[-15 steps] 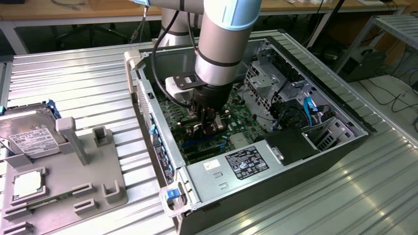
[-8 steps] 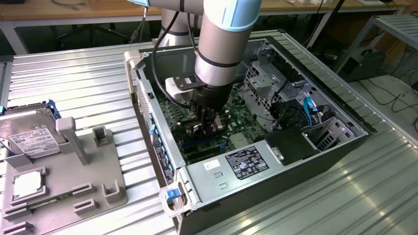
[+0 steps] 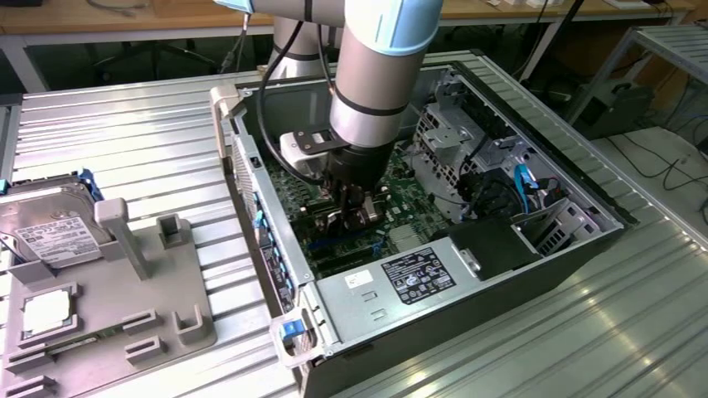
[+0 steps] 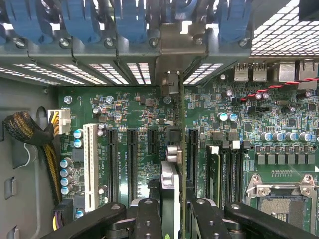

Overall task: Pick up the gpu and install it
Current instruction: 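Insert the gpu into the slot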

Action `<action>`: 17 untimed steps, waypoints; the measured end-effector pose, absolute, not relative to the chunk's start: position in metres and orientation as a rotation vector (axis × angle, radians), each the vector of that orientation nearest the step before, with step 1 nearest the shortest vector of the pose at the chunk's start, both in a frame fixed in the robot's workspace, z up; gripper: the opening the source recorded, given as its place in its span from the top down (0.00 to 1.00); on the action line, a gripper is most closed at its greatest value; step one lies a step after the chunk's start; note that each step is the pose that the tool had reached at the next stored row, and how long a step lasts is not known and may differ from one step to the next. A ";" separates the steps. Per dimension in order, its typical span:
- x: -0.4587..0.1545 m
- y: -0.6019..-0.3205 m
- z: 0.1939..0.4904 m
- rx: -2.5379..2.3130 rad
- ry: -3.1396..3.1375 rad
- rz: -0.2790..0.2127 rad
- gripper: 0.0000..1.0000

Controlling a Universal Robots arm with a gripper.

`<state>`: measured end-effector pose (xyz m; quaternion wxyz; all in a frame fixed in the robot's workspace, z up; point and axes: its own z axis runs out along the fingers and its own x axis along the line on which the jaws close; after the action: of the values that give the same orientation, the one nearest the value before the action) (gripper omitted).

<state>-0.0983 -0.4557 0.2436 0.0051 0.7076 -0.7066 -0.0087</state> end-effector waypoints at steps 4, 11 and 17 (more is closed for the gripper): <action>-0.098 -0.456 0.244 2.216 -2.212 -0.027 0.72; -0.098 -0.456 0.244 2.216 -2.213 -0.027 0.72; -0.098 -0.456 0.243 2.216 -2.213 -0.027 0.72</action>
<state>-0.0983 -0.4557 0.2435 0.0051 0.7076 -0.7066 -0.0087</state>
